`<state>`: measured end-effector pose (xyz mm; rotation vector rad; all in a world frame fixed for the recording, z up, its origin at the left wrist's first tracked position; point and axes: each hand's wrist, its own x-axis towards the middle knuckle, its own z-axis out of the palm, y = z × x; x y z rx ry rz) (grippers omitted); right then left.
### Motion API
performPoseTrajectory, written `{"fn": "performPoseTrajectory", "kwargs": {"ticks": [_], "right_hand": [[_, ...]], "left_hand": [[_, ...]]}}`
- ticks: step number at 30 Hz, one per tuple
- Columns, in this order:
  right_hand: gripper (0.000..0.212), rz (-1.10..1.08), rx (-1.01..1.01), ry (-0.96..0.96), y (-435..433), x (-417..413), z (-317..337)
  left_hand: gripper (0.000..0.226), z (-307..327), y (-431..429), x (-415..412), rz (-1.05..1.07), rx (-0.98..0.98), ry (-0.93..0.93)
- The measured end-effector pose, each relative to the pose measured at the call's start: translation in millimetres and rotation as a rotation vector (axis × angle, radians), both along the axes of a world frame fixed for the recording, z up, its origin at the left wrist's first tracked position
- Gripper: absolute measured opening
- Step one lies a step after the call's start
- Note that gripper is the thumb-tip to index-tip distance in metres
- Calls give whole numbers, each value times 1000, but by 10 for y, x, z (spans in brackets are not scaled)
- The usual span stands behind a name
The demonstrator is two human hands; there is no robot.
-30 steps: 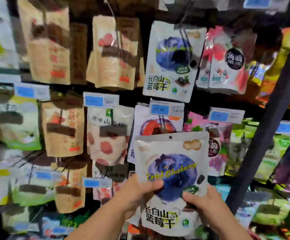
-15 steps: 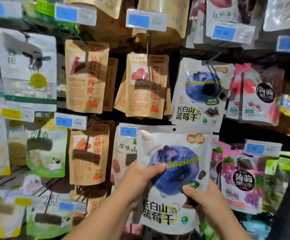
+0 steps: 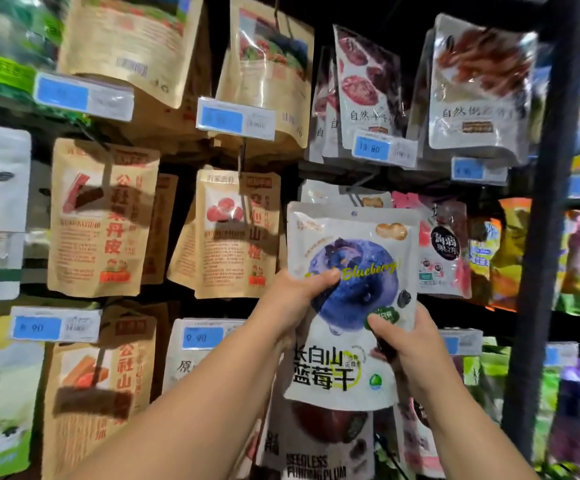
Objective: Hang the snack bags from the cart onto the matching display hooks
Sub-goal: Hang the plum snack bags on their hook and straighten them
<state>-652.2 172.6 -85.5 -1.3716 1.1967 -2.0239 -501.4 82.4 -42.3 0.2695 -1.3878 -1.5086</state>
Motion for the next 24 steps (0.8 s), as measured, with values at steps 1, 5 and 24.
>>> {"fn": "performPoseTrajectory", "kwargs": {"ticks": [1,5,24], "right_hand": [[38,-23,-15,6,-6,-25,50],[35,-77,-51,18,0,-115,214],[43,-75,-63,18,-34,-416,754]], "left_hand": [[34,52,-4,-21,-3,1,-4],[32,238,-33,-102,-21,-36,-84],[77,1031,-371,-469,149,-1,-74]]}}
